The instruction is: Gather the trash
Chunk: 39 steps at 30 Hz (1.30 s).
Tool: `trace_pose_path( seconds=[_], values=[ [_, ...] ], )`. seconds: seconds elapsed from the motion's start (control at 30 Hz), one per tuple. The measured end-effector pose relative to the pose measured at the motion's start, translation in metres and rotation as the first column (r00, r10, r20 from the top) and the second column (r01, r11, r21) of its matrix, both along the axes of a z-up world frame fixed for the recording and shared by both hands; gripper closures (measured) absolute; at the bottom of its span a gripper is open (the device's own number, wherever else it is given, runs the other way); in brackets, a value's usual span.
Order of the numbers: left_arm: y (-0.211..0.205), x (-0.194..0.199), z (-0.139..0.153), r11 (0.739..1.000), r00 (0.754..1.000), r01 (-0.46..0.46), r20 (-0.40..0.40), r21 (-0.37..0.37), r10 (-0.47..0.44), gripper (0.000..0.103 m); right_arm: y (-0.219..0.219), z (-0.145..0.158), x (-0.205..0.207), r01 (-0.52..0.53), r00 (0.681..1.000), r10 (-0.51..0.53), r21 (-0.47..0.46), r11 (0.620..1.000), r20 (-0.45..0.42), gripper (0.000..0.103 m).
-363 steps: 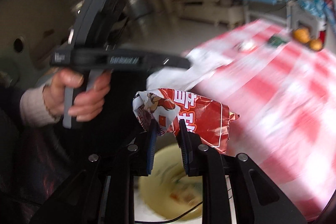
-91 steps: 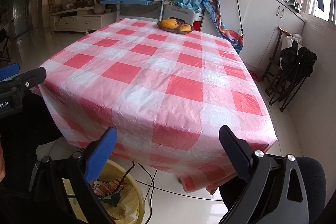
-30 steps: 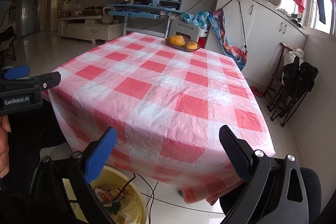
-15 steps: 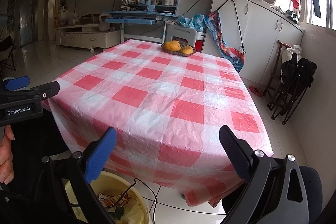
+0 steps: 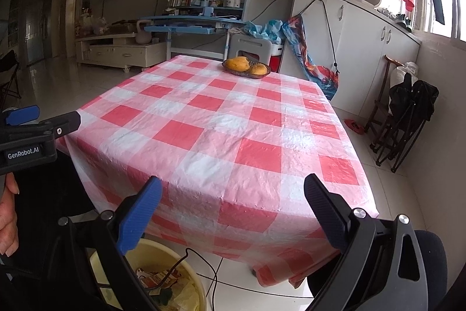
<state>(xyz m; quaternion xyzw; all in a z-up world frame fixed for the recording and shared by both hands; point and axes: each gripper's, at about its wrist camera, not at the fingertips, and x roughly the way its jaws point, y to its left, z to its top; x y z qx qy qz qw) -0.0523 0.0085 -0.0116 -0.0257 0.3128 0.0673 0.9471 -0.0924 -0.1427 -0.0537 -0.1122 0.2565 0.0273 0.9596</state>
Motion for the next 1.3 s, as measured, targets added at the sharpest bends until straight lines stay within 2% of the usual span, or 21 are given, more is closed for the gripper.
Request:
trace_pose_path(
  seconds=[1.3],
  values=[
    [0.0023,-0.0015,-0.0016,1.0,1.0,-0.004,-0.002,0.001,0.004,0.007,-0.0006,-0.0017,0.0013,0.001,1.0,-0.001,-0.004,1.0,-0.009,0.009]
  ],
)
